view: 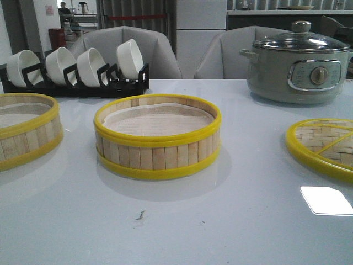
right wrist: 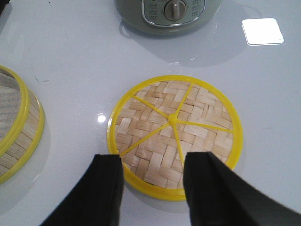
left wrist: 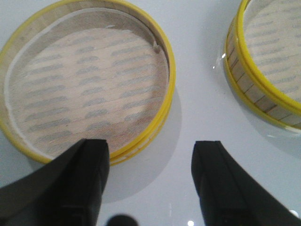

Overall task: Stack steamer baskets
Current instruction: 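Lower the left gripper onto the rim of the outer bamboo basket and grasp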

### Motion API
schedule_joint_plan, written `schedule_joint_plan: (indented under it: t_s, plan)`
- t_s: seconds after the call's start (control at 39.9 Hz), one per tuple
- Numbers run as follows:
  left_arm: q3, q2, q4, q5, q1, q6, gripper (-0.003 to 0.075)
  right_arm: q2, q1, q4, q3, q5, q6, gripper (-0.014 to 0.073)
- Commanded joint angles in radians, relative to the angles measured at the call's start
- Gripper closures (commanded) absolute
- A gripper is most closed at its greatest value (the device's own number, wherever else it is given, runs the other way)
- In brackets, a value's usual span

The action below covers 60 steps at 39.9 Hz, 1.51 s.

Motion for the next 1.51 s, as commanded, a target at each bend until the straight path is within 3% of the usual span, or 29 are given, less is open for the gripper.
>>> schedule_joint_plan:
  t_s: [0.0,0.23,0.58,1.48]
  plan:
    - [-0.034,0.023,-0.056,-0.109,-0.009,-0.003,0.0279,-0.007,0.001,-0.015,-0.036,-0.067,-0.009,0.0179]
    - [-0.05,0.143,-0.079,-0.153,-0.016,0.004,0.028,-0.007,0.001,-0.015,-0.036,-0.066,-0.009,0.0179]
    - [-0.191,0.27,-0.077,-0.184,-0.126,0.005,0.028,-0.007,0.001,-0.015,-0.036,-0.066,-0.009,0.0179]
    - [-0.245,0.488,-0.008,-0.236,-0.124,-0.005,0.028,-0.007,0.001,-0.015,-0.036,-0.033,-0.009,0.0179]
